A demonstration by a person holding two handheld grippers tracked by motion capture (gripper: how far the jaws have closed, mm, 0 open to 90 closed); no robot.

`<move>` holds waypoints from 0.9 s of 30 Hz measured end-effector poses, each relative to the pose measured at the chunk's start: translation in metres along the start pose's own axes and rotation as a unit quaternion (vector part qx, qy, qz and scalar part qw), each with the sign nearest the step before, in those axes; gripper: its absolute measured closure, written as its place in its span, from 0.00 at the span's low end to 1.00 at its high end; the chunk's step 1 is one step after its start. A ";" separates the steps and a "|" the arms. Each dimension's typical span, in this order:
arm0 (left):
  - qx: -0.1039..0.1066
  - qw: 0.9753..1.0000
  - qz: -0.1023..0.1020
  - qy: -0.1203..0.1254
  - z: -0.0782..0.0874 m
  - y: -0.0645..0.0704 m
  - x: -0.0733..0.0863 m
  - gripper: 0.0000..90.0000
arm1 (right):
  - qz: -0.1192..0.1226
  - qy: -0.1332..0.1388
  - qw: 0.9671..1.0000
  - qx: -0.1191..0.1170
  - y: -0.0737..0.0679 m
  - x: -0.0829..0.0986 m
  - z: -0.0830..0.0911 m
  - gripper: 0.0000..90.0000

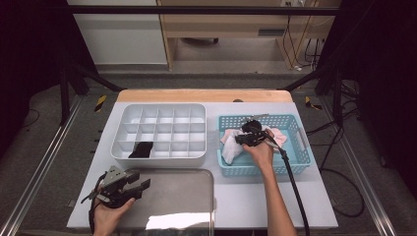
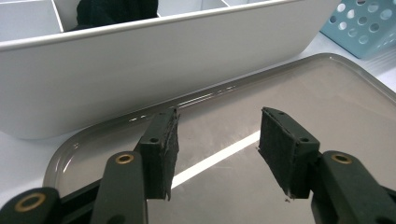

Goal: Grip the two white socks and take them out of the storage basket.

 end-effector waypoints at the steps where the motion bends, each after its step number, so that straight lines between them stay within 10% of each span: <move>1: 0.000 1.000 -0.001 -0.001 0.000 0.000 0.000 0.51 | -0.004 0.004 1.000 -0.001 0.000 -0.001 0.001 0.96; 14: 0.002 1.000 0.000 -0.001 -0.001 0.001 0.000 0.51 | -0.021 0.113 0.993 -0.001 0.004 -0.024 0.050 0.97; 23: 0.002 1.000 -0.002 -0.002 -0.002 0.002 0.000 0.51 | -0.015 0.079 0.996 0.027 0.014 -0.016 0.036 0.91; 27: 0.002 1.000 0.001 -0.003 -0.002 0.000 0.001 0.51 | -0.003 0.067 0.998 0.012 0.006 -0.013 0.022 0.62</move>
Point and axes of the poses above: each handheld gripper's, and its own axes: z roughly backward along the jaws, x roughly out of its underside, y roughly to its right, the point moved 7 cm from there along -z, roughly forward along the jaws, and after that the axes turned 3 degrees about z, right-handed, at the moved point
